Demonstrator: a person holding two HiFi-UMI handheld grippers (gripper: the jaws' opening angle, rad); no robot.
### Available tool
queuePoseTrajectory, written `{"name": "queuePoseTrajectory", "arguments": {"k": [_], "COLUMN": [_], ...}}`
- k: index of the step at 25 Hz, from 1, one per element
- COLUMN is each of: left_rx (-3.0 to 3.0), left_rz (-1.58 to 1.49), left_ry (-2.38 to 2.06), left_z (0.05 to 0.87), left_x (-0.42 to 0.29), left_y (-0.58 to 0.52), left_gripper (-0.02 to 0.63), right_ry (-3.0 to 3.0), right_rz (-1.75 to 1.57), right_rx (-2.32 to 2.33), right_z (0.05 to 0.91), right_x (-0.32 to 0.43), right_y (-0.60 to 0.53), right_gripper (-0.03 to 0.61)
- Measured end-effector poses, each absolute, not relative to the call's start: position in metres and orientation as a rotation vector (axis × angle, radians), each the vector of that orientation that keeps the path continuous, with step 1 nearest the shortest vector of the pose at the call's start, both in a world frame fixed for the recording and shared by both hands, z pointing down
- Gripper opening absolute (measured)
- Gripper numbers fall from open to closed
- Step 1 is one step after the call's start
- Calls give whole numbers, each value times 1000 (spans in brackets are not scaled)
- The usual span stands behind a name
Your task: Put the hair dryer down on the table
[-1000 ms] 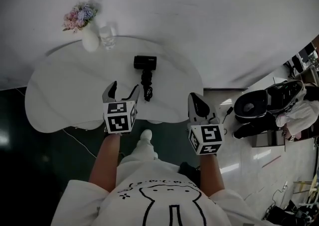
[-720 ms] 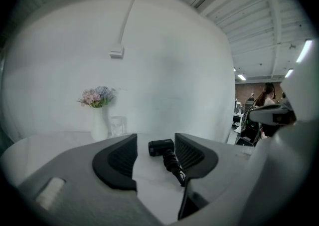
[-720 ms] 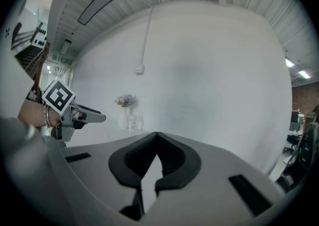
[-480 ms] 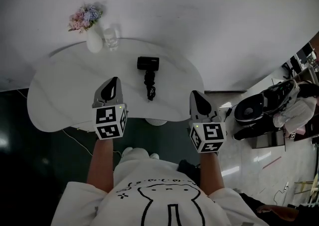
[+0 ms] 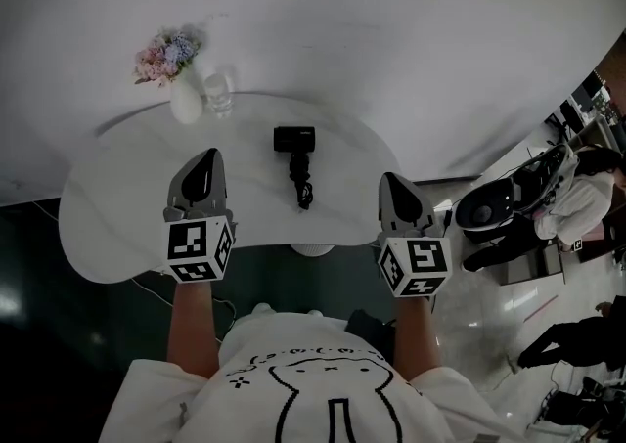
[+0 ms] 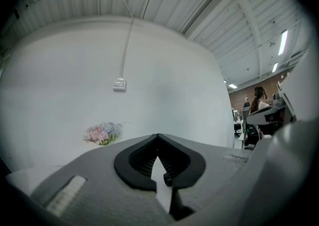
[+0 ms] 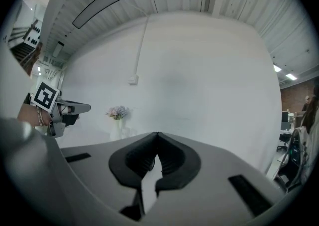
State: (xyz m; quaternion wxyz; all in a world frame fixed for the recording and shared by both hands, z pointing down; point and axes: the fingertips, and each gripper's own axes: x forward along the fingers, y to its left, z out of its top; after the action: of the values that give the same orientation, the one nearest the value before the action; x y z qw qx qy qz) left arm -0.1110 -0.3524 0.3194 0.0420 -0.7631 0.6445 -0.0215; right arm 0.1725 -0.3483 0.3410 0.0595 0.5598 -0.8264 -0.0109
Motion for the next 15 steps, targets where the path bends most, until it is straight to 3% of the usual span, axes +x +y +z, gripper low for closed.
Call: {"name": "queuePoseTrajectory", "arguments": {"k": [15], "left_rx": [-2332], "left_rz": [44], "left_ry": [1781], "left_z": [264], "left_x": [-138], "left_y": [-353], "left_gripper": [18], "right_ry": [-2486], "right_rz": [-231], "right_rx": [1779], "right_z": [285], "right_x": [150], "right_y": [-349], "right_gripper": [0]}}
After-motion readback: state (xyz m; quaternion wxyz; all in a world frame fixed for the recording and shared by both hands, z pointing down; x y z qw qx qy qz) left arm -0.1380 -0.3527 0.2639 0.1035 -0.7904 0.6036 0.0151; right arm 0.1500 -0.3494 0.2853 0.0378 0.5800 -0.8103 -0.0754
